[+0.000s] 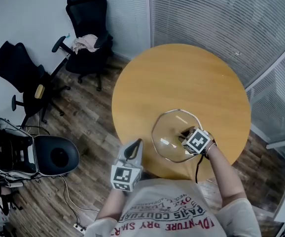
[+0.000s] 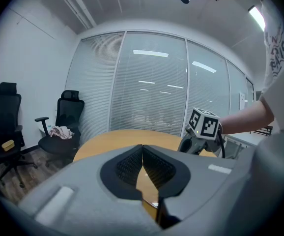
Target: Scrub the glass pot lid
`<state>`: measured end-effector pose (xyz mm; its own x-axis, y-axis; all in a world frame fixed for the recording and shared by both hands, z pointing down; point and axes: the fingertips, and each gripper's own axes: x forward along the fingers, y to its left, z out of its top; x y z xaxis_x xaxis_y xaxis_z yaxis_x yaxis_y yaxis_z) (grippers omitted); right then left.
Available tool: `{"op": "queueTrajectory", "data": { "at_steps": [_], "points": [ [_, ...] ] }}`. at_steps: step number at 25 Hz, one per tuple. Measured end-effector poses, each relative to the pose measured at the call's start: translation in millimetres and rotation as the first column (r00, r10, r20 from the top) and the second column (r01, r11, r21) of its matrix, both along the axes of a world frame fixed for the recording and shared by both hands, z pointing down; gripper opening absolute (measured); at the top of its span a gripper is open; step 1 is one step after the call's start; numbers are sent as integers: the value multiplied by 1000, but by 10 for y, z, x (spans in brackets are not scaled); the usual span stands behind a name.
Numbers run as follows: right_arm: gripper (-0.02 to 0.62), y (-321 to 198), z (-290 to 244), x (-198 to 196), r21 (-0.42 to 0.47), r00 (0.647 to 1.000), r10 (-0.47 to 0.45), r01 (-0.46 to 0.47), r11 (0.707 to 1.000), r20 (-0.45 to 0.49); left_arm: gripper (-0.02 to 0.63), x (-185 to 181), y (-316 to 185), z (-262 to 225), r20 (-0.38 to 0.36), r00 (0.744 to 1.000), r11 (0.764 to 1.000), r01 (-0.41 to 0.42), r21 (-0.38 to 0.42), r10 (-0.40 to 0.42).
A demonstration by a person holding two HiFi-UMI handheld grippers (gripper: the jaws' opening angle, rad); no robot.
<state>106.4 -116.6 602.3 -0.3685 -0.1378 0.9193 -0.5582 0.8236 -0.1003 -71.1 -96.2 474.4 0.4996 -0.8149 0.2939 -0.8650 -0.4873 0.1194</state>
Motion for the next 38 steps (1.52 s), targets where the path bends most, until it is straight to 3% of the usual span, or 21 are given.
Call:
{"op": "queueTrajectory", "data": {
  "at_steps": [3, 10, 18, 26, 34, 38],
  "points": [
    [54, -237, 17, 236, 42, 995, 95, -95, 995, -3, 8, -35, 99, 25, 16, 1000, 1000, 13, 11, -14],
    [54, -591, 523, 901, -5, 945, 310, -313, 950, -106, 8, -224, 103, 44, 35, 996, 996, 84, 2, -84],
    [54, -818, 824, 978, 16, 891, 439, -440, 898, -118, 9, -174, 3, 158, 45, 994, 995, 97, -26, -96],
    [54, -971, 869, 852, 30, 905, 405, -404, 914, -131, 8, -8, -121, 164, 27, 997, 997, 72, -38, -71],
    [54, -1040, 815, 583, 25, 913, 378, -379, 925, -156, 8, -83, -152, 187, 11, 997, 996, 75, -47, -74],
    [54, -1090, 831, 313, 22, 935, 333, -333, 943, -123, 9, -168, -158, 230, 13, 997, 996, 82, -44, -81]
  ]
}}
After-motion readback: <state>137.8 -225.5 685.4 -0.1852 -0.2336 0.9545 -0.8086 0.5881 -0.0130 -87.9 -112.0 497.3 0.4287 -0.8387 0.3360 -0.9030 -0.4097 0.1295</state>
